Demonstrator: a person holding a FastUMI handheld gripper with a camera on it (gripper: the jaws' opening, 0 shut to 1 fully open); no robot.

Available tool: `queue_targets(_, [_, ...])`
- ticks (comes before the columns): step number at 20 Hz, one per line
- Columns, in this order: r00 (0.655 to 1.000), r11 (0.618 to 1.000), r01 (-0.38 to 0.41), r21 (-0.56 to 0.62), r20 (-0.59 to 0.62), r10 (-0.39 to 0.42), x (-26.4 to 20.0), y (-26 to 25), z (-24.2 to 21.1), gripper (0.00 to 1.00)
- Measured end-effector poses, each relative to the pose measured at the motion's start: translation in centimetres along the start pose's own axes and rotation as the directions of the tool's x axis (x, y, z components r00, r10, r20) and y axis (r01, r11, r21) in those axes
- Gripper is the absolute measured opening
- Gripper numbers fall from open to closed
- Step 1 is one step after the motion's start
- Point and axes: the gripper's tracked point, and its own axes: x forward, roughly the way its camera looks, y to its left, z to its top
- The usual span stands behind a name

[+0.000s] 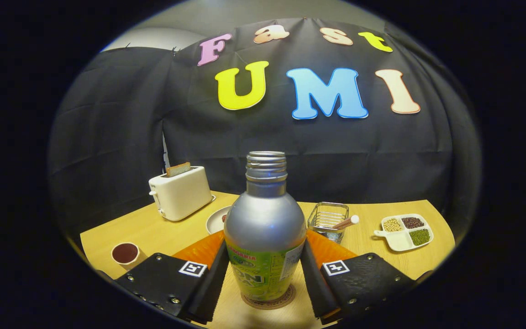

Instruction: Take the bottle from table, then pour the juice into the cup, finally place the bottle on the coaster

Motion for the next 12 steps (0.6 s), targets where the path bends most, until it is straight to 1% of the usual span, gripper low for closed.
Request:
queue_targets(7, [1.000,0.999,0.005,-0.035,-0.029,-0.006,1.5,0.4,-3.8,0.78])
queue_targets(10, [0.999,0.999,0.031,-0.037,-0.019,-0.032,1.9,0.1,-3.9,0.77])
queue_targets(12, [0.999,0.998,0.034,-0.054,-0.017,-0.035,2.0,0.3,-4.3,0.78])
